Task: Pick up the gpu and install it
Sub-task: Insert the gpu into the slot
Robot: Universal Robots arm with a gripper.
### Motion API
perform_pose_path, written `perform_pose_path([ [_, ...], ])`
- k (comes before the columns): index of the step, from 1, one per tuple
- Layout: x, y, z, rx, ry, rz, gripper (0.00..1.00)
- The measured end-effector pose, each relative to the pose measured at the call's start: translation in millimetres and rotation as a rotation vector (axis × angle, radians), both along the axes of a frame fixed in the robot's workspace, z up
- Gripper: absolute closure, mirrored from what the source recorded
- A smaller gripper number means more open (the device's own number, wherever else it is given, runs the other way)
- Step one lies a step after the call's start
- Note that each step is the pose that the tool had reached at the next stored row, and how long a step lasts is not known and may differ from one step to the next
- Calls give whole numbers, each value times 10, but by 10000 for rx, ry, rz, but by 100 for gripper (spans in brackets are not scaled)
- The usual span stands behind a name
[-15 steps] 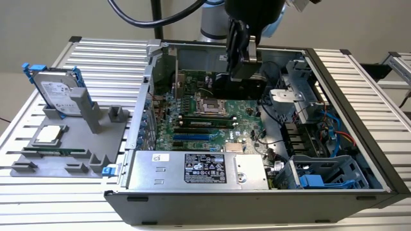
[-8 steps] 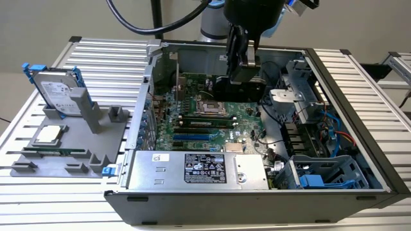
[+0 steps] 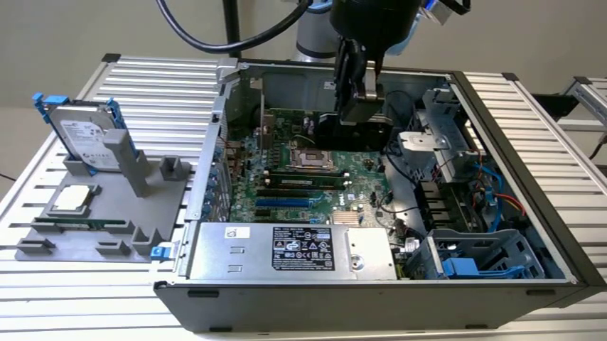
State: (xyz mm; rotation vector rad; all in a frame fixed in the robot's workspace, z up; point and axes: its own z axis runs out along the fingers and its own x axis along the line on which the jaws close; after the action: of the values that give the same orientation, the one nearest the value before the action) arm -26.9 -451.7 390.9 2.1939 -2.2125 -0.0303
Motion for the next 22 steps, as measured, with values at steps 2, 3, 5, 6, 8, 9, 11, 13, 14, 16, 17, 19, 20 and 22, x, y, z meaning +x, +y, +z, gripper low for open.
perform_pose_path([
  [2,0,0,-8,-3,0,-1,100],
  [3,0,0,-13,-4,0,0,100],
  [5,0,0,-23,-4,0,0,100],
  [6,0,0,-28,-3,0,0,100],
  [8,0,0,-39,-4,0,0,100],
  [9,0,1,-45,-4,0,0,100],
  [11,0,1,-56,-5,0,-1,100],
  [13,0,2,-67,-5,0,-2,100],
  [14,0,2,-72,-5,0,-2,100],
  [16,0,2,-84,-4,0,-2,100],
  [17,0,3,-88,-5,0,-2,100],
  [19,0,3,-99,-6,0,-2,100],
  [20,0,3,-104,-5,0,-2,100],
  [22,0,4,-115,-5,0,-3,100],
])
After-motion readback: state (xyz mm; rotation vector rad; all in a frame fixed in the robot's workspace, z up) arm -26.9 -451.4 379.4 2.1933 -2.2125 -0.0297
